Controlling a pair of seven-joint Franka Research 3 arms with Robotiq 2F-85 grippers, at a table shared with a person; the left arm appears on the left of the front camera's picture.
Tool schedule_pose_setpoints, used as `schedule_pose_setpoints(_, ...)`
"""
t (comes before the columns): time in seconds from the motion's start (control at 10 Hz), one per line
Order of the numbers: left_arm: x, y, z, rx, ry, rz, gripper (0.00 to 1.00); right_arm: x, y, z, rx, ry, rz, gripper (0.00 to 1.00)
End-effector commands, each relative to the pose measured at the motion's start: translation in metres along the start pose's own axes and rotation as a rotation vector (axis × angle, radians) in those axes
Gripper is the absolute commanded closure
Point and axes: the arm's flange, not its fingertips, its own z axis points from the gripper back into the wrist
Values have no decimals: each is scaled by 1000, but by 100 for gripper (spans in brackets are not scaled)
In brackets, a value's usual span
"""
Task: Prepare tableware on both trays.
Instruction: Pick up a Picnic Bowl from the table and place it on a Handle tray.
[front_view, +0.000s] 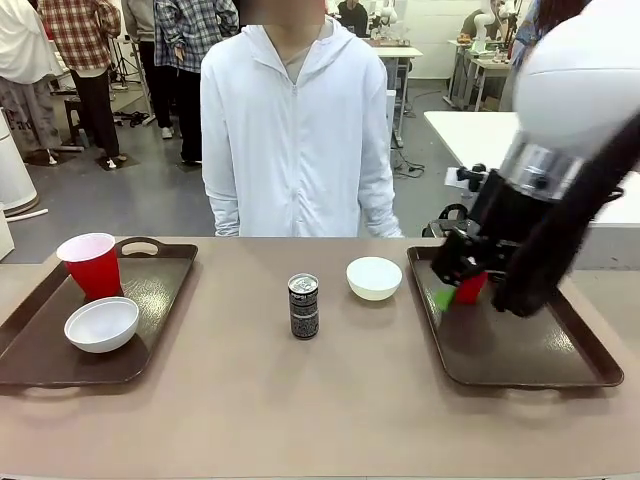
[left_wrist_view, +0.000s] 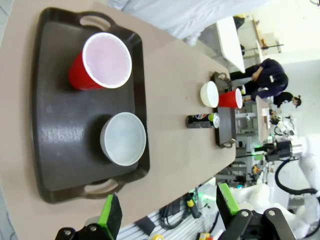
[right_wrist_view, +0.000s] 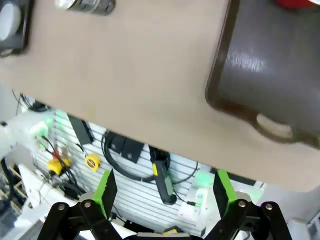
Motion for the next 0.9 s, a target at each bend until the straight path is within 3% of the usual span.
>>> schedule_pose_setpoints(0.0, -1, 1, 2, -19, -5, -12, 0, 53, 9, -6, -26, 25, -84, 0)
schedule_pose_setpoints(0.1, -1, 1, 2, -19, -5, -12, 0, 68, 11, -12, -51, 26, -127, 0)
schedule_pose_setpoints(0.3, -1, 1, 2, -19, -5, -12, 0, 50, 5, -14, -7, 14, -71, 0)
schedule_pose_setpoints(0.7, -1, 1, 2, -19, -5, -12, 0, 60, 7, -15, 1, 16, -75, 0)
schedule_pose_setpoints(0.8, -1, 1, 2, -19, -5, -12, 0, 61, 3, -21, -77, 5, -68, 0)
